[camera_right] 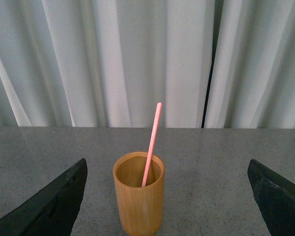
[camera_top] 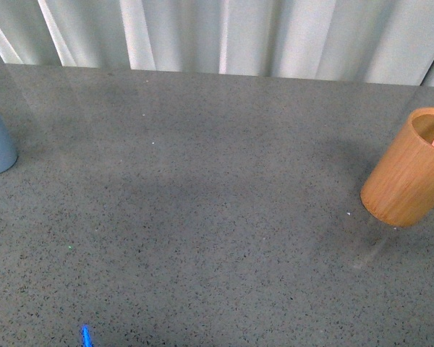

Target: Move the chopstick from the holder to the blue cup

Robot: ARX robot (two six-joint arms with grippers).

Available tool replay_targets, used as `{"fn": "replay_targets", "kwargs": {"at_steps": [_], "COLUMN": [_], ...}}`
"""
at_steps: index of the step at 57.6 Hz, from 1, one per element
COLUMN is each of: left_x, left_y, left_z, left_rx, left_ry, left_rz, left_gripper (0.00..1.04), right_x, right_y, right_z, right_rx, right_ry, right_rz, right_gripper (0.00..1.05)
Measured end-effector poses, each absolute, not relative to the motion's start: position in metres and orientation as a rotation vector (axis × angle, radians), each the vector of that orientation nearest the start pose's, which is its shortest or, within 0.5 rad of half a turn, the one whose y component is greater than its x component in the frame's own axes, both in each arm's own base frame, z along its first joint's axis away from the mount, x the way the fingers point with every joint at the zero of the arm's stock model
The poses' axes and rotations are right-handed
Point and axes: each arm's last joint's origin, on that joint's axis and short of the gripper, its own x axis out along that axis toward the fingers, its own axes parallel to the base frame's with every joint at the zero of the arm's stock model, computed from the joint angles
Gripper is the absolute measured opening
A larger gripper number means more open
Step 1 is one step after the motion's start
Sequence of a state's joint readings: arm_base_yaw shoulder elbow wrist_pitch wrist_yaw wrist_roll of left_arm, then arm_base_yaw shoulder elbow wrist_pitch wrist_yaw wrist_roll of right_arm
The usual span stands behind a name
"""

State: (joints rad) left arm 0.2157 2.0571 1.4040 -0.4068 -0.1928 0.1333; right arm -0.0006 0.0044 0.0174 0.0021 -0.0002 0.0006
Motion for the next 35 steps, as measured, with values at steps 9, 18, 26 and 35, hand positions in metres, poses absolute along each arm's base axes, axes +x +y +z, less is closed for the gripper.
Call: {"fn": "replay_targets", "kwargs": {"at_steps": [9, 18, 26, 35], "left_x": [0.415, 0.418, 0.418, 0.418], "left_y": [0.096, 0.095, 0.091, 0.084], "left_z": [0.147, 0.145, 0.145, 0.144], "left_rx": [0.111, 0.112, 0.112, 0.089], "left_ry": [1.106, 1.11, 1.118, 1.134], "left_rz": [0.313, 0.316, 0.298, 0.24], "left_gripper": [0.98, 0.86, 0.65, 0.41], "right_x": [0.097, 0.097, 0.097, 0.097], "right_y": [0.0, 0.0, 0.0, 0.0], "right_z": [0.169, 0.169, 0.169, 0.169], "right_rx": [0.001, 0.001, 0.0, 0.0], "right_ry": [-0.015, -0.015, -0.015, -0.015], "right_rz": [0.0, 0.0, 0.0, 0.0], "right_gripper": [0.95, 0.95, 0.95, 0.95]}}
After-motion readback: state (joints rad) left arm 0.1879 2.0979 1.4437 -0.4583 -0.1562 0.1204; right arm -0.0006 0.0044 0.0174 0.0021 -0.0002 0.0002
